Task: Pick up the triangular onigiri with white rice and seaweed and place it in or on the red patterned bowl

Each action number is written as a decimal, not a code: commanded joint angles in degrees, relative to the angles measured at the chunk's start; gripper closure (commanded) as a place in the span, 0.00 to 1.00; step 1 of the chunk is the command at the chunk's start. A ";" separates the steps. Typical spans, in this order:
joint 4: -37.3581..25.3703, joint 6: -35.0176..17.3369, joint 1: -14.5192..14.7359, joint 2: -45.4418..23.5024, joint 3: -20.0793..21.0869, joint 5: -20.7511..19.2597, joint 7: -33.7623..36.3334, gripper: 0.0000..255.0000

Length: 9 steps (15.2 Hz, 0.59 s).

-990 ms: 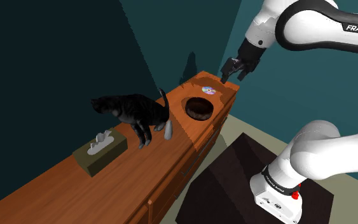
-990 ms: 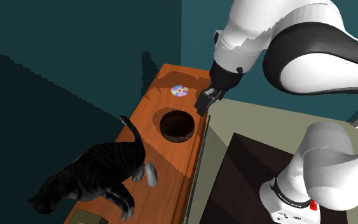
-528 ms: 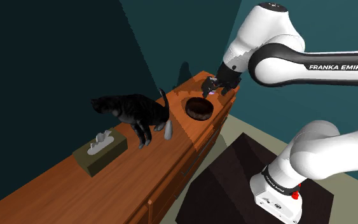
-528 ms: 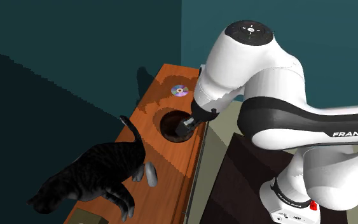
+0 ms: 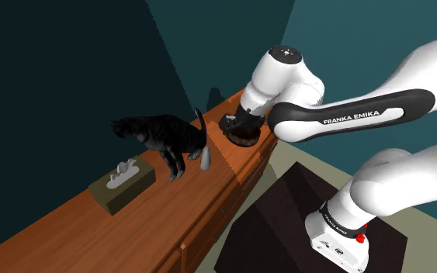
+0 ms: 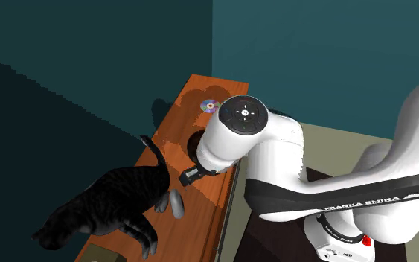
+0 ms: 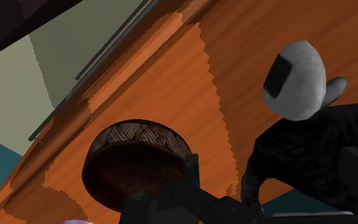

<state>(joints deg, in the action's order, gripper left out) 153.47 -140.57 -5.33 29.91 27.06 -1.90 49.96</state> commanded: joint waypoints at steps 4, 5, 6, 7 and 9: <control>-3.91 -8.93 -11.18 -12.43 13.64 -11.81 18.23 0.00; -5.17 -9.91 -14.43 -15.18 16.95 -16.04 23.03 0.00; -6.67 -10.45 -18.01 -18.19 20.49 -21.16 28.44 0.00; -8.44 -10.36 -21.66 -21.64 24.05 -27.38 34.58 0.00; -12.21 -7.98 -26.00 -29.18 28.45 -40.40 46.45 0.00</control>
<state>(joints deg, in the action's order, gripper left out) 143.00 -149.44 -29.03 4.36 53.12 -35.18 89.69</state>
